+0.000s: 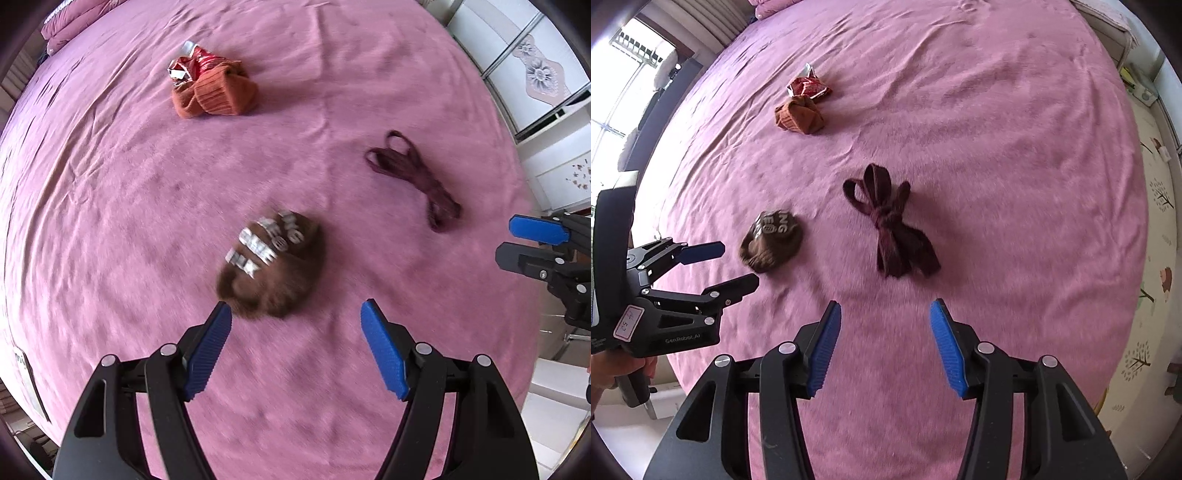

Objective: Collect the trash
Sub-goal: 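Move both open tools back over the brown sock and maroon cord, then grasp the brown knit sock with left tool while right tool grasps the maroon cord, then carry sock and maroon cord to the yellow bin and open both tools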

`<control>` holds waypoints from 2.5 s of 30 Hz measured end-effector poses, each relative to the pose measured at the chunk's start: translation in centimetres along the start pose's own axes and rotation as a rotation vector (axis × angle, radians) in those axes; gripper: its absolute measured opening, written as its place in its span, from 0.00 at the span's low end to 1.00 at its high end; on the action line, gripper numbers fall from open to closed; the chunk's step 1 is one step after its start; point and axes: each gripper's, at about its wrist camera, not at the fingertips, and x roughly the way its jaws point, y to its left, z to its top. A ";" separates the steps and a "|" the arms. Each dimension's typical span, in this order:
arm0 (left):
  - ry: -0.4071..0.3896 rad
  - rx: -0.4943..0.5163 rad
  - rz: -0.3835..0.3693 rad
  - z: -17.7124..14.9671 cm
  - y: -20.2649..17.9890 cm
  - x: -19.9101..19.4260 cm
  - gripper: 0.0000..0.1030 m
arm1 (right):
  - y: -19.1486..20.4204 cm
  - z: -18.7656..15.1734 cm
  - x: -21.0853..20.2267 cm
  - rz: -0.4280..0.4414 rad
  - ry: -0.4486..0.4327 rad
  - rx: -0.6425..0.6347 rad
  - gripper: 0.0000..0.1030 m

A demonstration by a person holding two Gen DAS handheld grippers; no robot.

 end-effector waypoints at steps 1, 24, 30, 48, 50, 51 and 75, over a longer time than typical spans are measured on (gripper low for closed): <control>0.002 -0.001 0.002 0.4 0.3 0.4 0.70 | 0.0 0.3 0.3 -0.005 0.000 -0.002 0.54; 0.061 -0.022 0.039 2.6 -0.9 5.3 0.32 | -0.3 4.5 6.9 -0.018 0.099 -0.047 0.30; 0.069 -0.063 -0.042 2.2 -1.2 4.2 0.10 | -0.6 3.5 5.5 -0.006 0.078 -0.027 0.25; 0.052 0.044 -0.150 -7.7 -11.7 -3.9 0.10 | -1.8 -8.5 -3.6 -0.002 0.008 0.057 0.25; 0.049 0.072 -0.157 -8.2 -13.4 -4.4 0.10 | -2.3 -10.0 -4.6 -0.011 -0.007 0.075 0.25; 0.046 0.087 -0.162 -8.3 -13.7 -4.5 0.10 | -2.6 -10.9 -5.2 -0.012 -0.013 0.087 0.25; 0.106 0.484 -0.266 -12.7 -37.3 -4.9 0.10 | -17.6 -29.7 -14.5 -0.109 -0.134 0.461 0.25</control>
